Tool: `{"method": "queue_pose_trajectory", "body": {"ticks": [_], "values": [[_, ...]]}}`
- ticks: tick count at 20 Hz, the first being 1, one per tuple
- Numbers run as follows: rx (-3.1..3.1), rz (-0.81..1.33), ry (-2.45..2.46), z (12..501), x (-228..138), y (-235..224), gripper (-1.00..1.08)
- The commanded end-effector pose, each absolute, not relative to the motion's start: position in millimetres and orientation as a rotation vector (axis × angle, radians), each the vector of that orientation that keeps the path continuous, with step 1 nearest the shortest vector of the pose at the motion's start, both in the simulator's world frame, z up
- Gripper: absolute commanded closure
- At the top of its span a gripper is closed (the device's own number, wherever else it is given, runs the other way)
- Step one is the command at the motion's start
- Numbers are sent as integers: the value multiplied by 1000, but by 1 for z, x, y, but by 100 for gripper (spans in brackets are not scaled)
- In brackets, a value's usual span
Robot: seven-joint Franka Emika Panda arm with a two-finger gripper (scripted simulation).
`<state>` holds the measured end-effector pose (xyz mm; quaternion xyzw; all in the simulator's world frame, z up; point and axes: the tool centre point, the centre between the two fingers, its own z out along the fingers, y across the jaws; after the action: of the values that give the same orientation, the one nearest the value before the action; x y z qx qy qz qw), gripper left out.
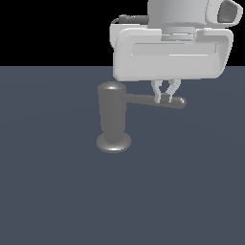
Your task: Turn on the faucet by rotating a designated handle.
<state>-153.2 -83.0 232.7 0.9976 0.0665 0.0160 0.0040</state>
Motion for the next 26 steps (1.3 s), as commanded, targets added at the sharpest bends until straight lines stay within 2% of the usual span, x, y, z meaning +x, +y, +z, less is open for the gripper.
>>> {"method": "queue_pose_trajectory", "body": {"ticks": [1,26], "values": [[3126,48,208,231,-147,-87,108],[3132,23,183,225,-77,-136,108]]}}
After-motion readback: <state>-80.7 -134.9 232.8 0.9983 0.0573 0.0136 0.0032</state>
